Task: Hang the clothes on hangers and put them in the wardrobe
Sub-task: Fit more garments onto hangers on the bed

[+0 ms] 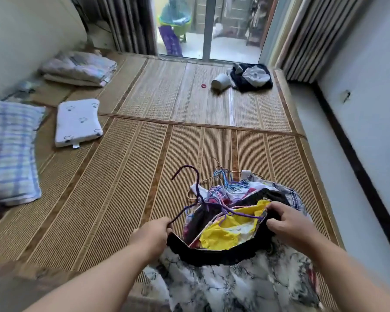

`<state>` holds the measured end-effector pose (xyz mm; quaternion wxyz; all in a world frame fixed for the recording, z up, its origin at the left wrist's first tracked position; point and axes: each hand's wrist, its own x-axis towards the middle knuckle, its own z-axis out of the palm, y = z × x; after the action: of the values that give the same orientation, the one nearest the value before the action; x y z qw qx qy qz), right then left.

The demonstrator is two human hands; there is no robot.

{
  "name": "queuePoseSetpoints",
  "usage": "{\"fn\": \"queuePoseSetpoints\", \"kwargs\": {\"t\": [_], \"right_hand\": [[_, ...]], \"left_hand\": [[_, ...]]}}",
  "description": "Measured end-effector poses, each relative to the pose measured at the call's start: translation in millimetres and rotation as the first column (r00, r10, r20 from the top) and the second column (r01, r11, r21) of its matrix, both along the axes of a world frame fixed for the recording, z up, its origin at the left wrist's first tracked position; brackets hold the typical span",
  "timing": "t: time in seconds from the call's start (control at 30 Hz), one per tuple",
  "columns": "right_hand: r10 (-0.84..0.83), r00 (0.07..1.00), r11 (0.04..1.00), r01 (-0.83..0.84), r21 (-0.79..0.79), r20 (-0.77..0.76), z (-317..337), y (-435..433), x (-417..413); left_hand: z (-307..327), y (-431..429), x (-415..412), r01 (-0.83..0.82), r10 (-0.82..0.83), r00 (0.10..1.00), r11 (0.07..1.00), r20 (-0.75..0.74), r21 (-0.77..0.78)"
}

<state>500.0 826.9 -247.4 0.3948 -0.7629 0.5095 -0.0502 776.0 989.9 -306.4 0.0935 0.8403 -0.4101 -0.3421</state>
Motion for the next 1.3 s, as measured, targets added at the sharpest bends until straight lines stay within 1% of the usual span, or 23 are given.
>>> {"fn": "queuePoseSetpoints", "kwargs": {"t": [0.07,0.13,0.2,0.33,0.47,0.6,0.7,0.77,0.9,1.0,1.1,1.17,1.23,1.3], "right_hand": [[0.036,0.999,0.999,-0.036,0.021,0.01,14.5,24.4,39.9],[0.057,0.996,0.996,-0.062,0.063,0.07,25.3,50.2,83.1],[0.095,0.988,0.992,-0.104,0.069,0.124,31.7,81.9,136.9],[0.202,0.968,0.976,-0.212,0.051,0.151,32.7,146.0,246.4],[0.226,0.962,0.974,-0.229,0.001,0.154,30.3,200.7,354.1],[0.35,0.925,0.929,-0.363,0.072,0.145,25.2,241.5,451.9],[0.419,0.897,0.897,-0.433,0.088,0.14,18.7,260.5,509.8],[0.44,0.886,0.883,-0.456,0.113,0.145,9.4,265.9,545.6],[0.448,0.886,0.881,-0.46,0.113,0.118,-12.9,257.8,614.8],[0.447,0.891,0.884,-0.454,0.109,0.084,-36.1,238.2,667.9],[0.429,0.902,0.895,-0.431,0.116,0.048,-72.1,208.2,724.6],[0.42,0.907,0.9,-0.42,0.113,0.024,-92.3,191.8,760.8],[0.449,0.893,0.889,-0.446,0.106,-0.002,-113.4,177.6,802.7],[0.51,0.86,0.858,-0.507,0.076,-0.027,-126.7,169.2,847.4]], "left_hand": [[22.3,35.9,37.1,-0.04,0.041,0.999,0.997,0.011,-0.065],[38.6,69.0,78.2,-0.061,0.066,0.997,0.99,0.034,-0.13],[54.8,109.6,130.2,-0.096,0.109,0.992,0.978,0.063,-0.184],[80.2,195.3,232.1,-0.179,0.213,0.967,0.957,0.14,-0.227],[96.7,267.9,313.4,-0.271,0.336,0.911,0.924,0.238,-0.27],[106.6,323.2,386.9,-0.347,0.431,0.84,0.893,0.329,-0.286],[110.8,347.6,437.6,-0.4,0.481,0.786,0.875,0.388,-0.274],[110.7,353.1,472.2,-0.413,0.488,0.76,0.872,0.428,-0.261],[100.5,336.2,540.7,-0.364,0.457,0.744,0.889,0.487,-0.279],[77.6,307.9,596.3,-0.359,0.422,0.734,0.906,0.532,-0.223],[38.4,271.7,657.3,-0.387,0.42,0.74,0.905,0.525,-0.177],[12.1,254.1,692.9,-0.387,0.407,0.769,0.91,0.492,-0.148],[-9.5,244.4,734.2,-0.405,0.41,0.782,0.907,0.47,-0.117],[-20.2,244.3,775.9,-0.442,0.428,0.768,0.892,0.476,-0.089]]}}
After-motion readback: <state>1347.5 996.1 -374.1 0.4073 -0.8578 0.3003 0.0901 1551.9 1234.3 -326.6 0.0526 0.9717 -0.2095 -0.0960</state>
